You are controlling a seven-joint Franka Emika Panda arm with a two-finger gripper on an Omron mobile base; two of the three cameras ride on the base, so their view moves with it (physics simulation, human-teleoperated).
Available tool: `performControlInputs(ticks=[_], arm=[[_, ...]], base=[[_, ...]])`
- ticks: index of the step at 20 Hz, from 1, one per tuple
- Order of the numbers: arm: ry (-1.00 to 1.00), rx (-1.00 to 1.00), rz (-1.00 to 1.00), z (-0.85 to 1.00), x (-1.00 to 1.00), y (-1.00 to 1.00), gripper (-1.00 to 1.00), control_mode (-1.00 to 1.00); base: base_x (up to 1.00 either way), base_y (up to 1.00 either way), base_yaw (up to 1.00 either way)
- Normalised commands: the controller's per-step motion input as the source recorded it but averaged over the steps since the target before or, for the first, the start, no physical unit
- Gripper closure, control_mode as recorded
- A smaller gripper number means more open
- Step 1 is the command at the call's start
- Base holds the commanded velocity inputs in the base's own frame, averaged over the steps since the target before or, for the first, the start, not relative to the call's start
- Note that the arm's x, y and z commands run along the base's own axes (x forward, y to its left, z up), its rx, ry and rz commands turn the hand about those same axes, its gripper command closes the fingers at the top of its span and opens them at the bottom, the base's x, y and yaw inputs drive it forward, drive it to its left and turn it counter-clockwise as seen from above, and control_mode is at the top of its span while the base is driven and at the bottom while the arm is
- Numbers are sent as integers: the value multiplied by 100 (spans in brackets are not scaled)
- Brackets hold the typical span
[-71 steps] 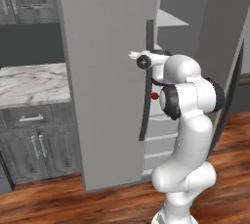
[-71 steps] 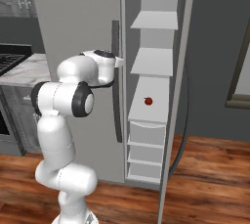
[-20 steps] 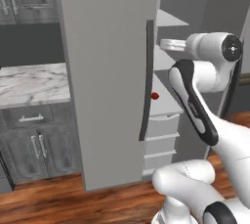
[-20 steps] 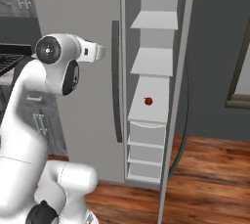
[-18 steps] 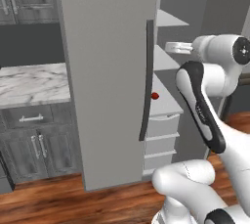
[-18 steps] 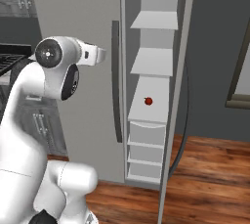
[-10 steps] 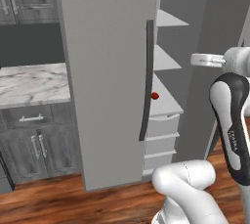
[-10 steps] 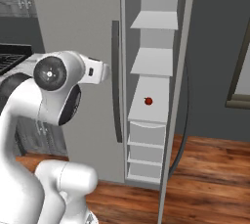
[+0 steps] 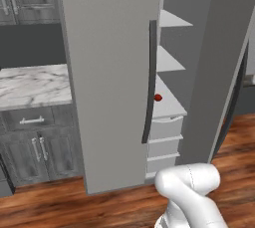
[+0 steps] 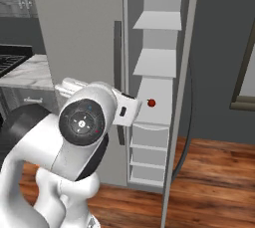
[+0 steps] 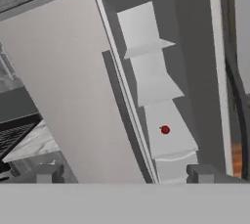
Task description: Pick up the frozen steak from the freezer, place it on any shelf in the fridge, and close the fridge and freezer doors when done.
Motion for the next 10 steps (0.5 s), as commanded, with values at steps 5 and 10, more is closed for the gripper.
performControlInputs(ticks=[5,10], arm=[[11,4,0,-4,-63,-100,-100,-100],[0,1,5,-14,12,-94,-100,-100]], base=[[0,0,0],[0,0,0]])
